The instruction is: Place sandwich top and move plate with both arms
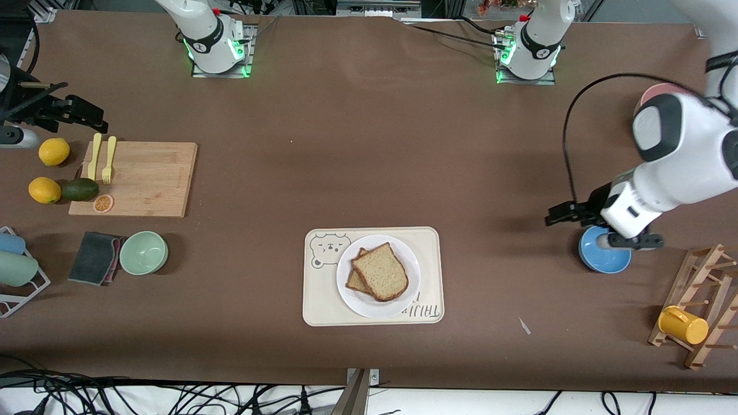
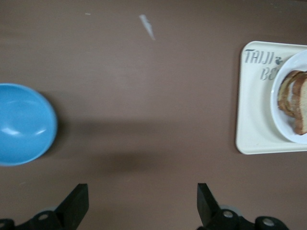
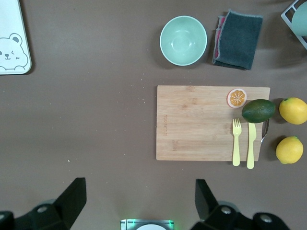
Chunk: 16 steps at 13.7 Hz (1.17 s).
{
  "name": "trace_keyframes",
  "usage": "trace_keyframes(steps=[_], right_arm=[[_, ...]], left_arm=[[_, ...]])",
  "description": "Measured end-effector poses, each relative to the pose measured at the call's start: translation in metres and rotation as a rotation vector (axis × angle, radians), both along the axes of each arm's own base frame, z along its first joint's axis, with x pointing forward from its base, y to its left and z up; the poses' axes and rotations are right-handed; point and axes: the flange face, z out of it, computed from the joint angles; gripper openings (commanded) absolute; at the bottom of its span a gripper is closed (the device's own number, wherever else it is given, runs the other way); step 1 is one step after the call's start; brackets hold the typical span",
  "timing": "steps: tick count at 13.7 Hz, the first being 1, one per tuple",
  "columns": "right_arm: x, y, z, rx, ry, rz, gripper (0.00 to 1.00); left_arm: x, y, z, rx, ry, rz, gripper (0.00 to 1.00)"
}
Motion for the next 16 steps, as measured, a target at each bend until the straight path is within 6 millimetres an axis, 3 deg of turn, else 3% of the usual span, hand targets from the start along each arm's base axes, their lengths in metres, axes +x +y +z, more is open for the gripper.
trace_keyframes(steps=[3,5,16], right_arm=[[0.000,0.000,0.000,0.000,0.000,0.000,1.00],[0.000,0.000,0.000,0.000,0.000,-0.001,1.00],[0.000,0.000,0.000,0.000,0.000,-0.001,1.00]], left_arm=[[-0.020,0.027,0.051,0.032,-0.018,0.036,0.99],[-0.029,0.030,0.069,0.042,-0.023,0.041,0.99],[-0.042,0.032,0.092,0.106,-0.019,0.038,0.99]])
